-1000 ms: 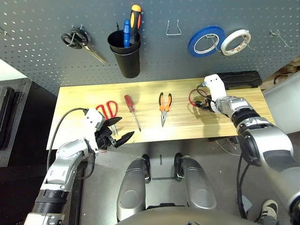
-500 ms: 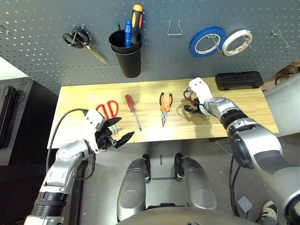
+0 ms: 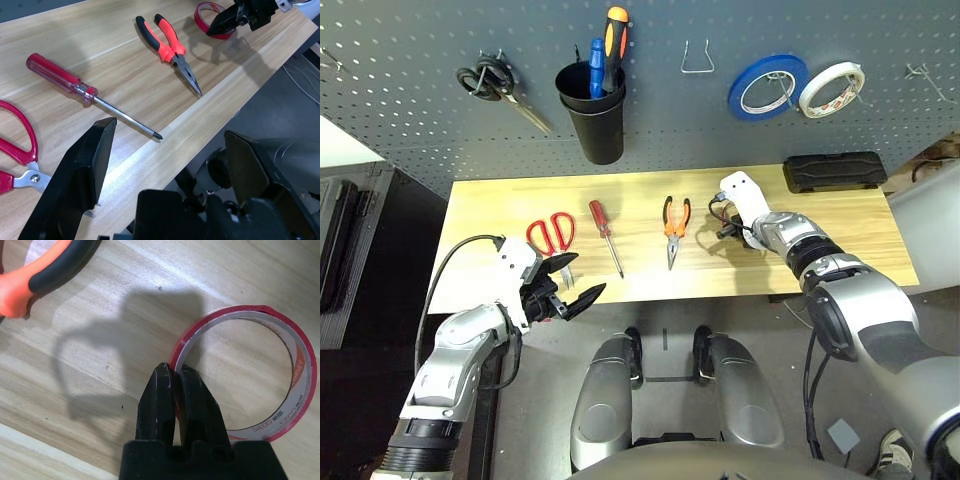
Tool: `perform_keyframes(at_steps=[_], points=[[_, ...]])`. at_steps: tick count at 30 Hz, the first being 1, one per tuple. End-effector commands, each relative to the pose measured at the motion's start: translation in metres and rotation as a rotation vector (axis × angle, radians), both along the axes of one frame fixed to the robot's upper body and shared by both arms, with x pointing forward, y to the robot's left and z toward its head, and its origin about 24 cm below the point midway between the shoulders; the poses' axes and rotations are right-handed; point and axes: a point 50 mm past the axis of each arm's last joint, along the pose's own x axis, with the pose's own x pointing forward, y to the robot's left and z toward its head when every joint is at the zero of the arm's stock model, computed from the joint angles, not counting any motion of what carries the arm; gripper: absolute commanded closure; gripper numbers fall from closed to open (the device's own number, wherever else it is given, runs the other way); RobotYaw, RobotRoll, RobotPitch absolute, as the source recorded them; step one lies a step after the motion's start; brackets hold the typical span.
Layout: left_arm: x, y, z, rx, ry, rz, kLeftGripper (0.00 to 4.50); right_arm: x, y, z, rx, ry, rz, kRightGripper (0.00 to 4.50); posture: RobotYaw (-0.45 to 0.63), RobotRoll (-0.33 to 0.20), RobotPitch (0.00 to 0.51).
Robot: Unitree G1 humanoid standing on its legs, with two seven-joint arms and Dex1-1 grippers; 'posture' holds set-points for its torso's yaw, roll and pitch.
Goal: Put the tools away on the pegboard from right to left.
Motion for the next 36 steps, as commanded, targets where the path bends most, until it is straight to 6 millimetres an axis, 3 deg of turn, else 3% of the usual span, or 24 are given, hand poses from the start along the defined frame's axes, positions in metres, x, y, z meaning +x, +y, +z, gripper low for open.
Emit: perform_keyframes(at_steps=[1,9,17,25,31,36], points=[[0.000,-0.004,0.000,-0.019,-0.003,-0.017,0.00,-0.006,-0.007,-0.009,0.002,0.033,-0.008,4.47,0.11,0.000,0.305],[0.019,-0.010,0.006,-0.013,-0.044,-0.049,0.00,-0.002,-0.021,0.002,0.043,0.017,-0.016,4.47,0.06,0.000,0.271],[0.035,-0.013,0.008,-0.006,-0.069,-0.087,0.00,0.001,-0.043,0.031,0.041,-0.038,0.048,4.47,0.01,0.000,0.226],[0.046,-0.013,0.010,0.006,-0.086,-0.116,0.00,-0.031,-0.063,0.069,-0.048,-0.187,0.110,4.47,-0.05,0.000,0.193],[0.051,-0.013,0.011,0.013,-0.093,-0.137,0.00,-0.056,-0.067,0.094,-0.073,-0.295,0.166,4.47,-0.08,0.000,0.183],[0.054,-0.013,0.011,0.015,-0.096,-0.142,0.00,-0.062,-0.078,0.107,-0.128,-0.398,0.133,4.47,-0.09,0.000,0.179]])
